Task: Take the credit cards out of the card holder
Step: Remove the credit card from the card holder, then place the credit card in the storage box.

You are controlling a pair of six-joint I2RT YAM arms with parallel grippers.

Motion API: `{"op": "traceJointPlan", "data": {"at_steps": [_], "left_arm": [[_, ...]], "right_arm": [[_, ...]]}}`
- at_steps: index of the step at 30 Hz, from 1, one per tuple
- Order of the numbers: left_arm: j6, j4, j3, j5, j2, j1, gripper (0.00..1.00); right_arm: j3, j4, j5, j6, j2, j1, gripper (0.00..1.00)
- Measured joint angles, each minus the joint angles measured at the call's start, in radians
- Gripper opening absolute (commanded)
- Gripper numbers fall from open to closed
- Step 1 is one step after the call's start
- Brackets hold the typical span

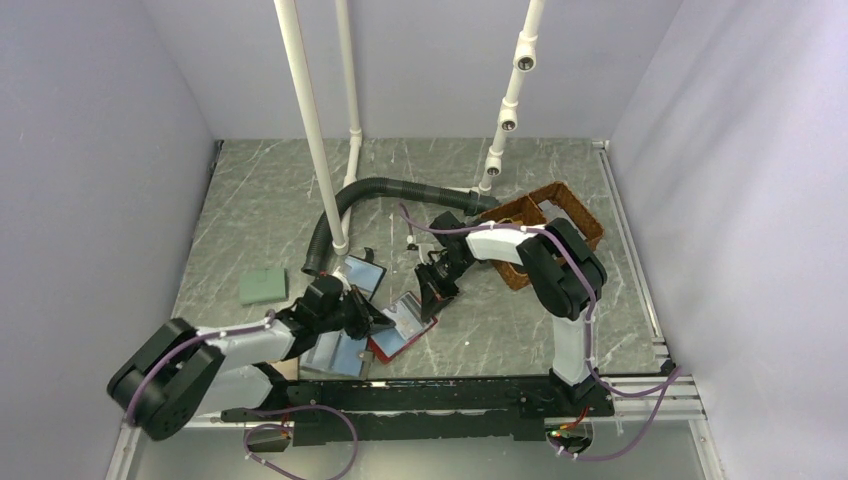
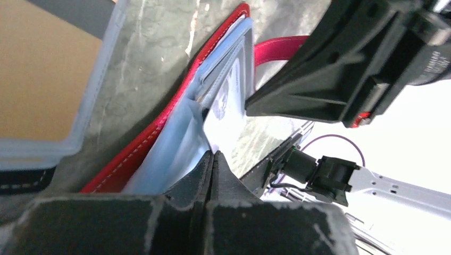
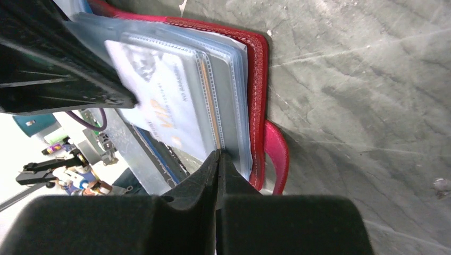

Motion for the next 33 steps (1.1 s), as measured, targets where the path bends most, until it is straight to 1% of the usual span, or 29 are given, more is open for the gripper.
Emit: {"op": "traceJointPlan", "data": {"at_steps": [4,10,16,19,20,22,25,28,33], "left_arm": [[0.016,-0.047,-0.026,0.009,-0.119,0.015,0.0],[0.023,-0.125,-0.06,0.008,-0.255,0.031,0.0],[0.052,-0.246,-0.06,0.001,-0.396,0.037,0.0],[0.081,-0.342,-0.045,-0.003,-0.455,0.04,0.0],[0.092,-0.373,-0.035,-0.003,-0.474,0.041,0.0],[0.119,-0.441,-0.008,-0.003,-0.511,0.043,0.0],[0.161,-0.51,0.026,-0.003,-0.554,0.043,0.0],[0.22,-0.568,0.067,-0.003,-0.573,0.043,0.0],[0.33,-0.569,0.12,0.01,-0.556,0.043,0.0]], "right_arm": [[0.003,-0.002,0.003,0.0,0.001,0.002,0.01],[0.003,-0.003,0.003,-0.002,0.001,0.002,0.01],[0.002,-0.002,0.004,-0.013,-0.003,0.004,0.06],[-0.007,0.003,0.009,-0.036,-0.019,0.006,0.13],[-0.009,0.003,0.011,-0.044,-0.026,0.006,0.17],[-0.01,-0.001,0.012,-0.083,-0.039,0.006,0.33],[-0.005,-0.025,-0.004,-0.176,-0.066,0.006,0.46],[0.027,-0.093,-0.058,-0.307,-0.093,0.005,0.54],[0.082,-0.21,-0.166,-0.494,-0.146,0.001,0.62]]}}
